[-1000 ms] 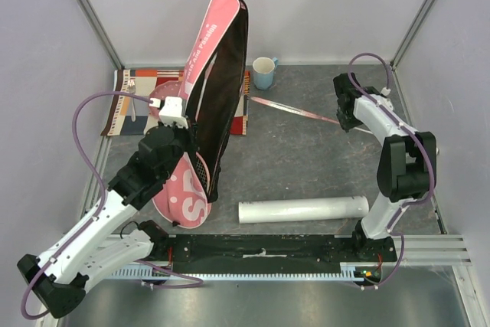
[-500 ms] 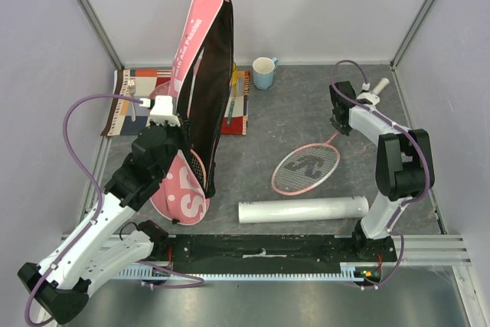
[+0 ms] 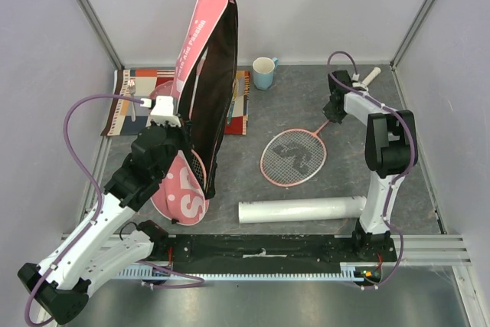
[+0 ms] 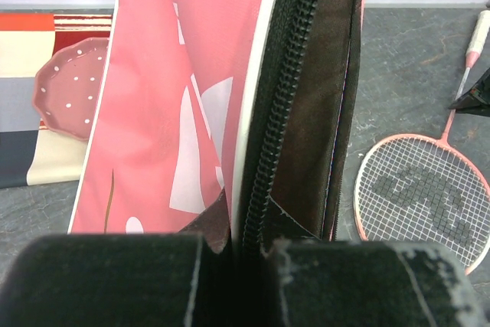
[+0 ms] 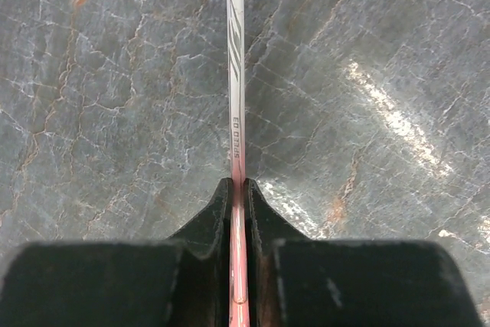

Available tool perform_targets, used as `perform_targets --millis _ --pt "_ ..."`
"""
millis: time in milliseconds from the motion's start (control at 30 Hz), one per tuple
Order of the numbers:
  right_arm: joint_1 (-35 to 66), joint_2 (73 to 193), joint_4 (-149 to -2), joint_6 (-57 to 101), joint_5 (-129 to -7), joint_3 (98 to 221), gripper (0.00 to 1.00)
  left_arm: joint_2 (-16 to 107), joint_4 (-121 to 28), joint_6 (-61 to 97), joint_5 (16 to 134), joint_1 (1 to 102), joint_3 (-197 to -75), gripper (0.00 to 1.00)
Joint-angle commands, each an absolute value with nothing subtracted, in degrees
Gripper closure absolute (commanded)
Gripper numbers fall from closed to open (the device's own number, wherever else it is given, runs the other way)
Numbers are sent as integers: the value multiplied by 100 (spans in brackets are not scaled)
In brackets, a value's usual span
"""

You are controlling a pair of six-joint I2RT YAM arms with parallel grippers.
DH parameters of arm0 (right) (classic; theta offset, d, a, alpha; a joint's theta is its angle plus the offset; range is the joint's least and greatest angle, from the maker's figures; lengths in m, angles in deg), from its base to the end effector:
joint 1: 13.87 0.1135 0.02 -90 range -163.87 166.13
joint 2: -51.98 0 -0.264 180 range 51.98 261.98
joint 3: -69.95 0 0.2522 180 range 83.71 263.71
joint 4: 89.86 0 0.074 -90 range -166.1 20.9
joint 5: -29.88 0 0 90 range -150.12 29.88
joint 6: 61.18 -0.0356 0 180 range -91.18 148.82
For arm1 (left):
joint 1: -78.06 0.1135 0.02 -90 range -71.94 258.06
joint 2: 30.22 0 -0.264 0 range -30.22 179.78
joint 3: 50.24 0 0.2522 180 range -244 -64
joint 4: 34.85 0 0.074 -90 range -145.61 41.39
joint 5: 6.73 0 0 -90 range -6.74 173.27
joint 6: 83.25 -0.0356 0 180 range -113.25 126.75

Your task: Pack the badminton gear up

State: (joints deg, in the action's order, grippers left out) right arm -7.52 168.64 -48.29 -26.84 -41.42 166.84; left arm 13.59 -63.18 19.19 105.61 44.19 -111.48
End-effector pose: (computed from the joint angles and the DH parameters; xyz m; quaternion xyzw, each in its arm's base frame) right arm 0.4261 0.0359 0.1696 0.4353 0.8521 -0.0091 0.2904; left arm 0.1529 -0.0864 0.3516 0.0194 0.7662 -0.1083 0.6331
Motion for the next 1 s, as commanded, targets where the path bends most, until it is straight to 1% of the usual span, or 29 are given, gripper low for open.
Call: perform_targets --millis 0,33,100,133,200,333,367,400,467,500,533,667,733,767,867,900,933,967 --pt "-991 16852 -4420 -2638 -4702 16922 81 1240 -5599 1949 10463 4431 -11234 98" --pt "-1017 16896 -4341 -2629 -4755 16992 66 1240 -5599 1949 10436 4431 -11234 98" --pt "-1009 17176 -3763 -2532 -4720 17457 52 1232 -5599 1958 10401 4431 -11234 98" --pt "-1009 17256 -3447 -2506 -4729 17607 48 1232 -5599 1949 10401 4431 -11234 98" --pt "-1000 17414 -3295 -2479 -4668 17819 46 1205 -5599 1949 10418 4422 -11234 98" --pt "-991 17512 -3102 -2593 -4667 17872 46 1188 -5591 1949 10410 4422 -11234 98" --pt "-1000 17538 -3058 -2654 -4667 17889 48 1196 -5591 1949 10410 4422 -11225 98" --pt "-991 17582 -3022 -2803 -4676 17889 54 1205 -5591 1949 10392 4422 -11225 98" --pt "-974 17661 -2926 -2971 -4650 17916 61 1214 -5582 1949 10374 4422 -11234 98" --pt "-982 17731 -2899 -3102 -4650 17942 76 1214 -5582 1949 10366 4422 -11234 98" --pt "-974 17775 -2821 -3164 -4641 18003 81 1205 -5590 1949 10366 4422 -11225 98" --pt "-956 18117 -2399 -3209 -4492 18398 80 1196 -5582 1940 10374 4422 -11216 98" --pt "-930 18179 -2319 -3174 -4421 18452 82 1188 -5573 1940 10339 4422 -11234 98" --pt "-921 18145 -2362 -3121 -4430 18417 100 1188 -5582 1940 10313 4422 -11234 98" --pt "-868 17883 -2810 -2867 -4604 18172 100 1196 -5564 1923 10304 4422 -11216 98" --pt "-868 17742 -3194 -2796 -4684 18066 100 1240 -5555 1914 10295 4431 -11208 98" --pt "-868 17557 -3441 -2691 -4763 17735 100 1249 -5555 1905 10295 4422 -11216 98" --pt "-868 17094 -3722 -2638 -4912 17522 100 1284 -5573 1905 10269 4422 -11225 98"
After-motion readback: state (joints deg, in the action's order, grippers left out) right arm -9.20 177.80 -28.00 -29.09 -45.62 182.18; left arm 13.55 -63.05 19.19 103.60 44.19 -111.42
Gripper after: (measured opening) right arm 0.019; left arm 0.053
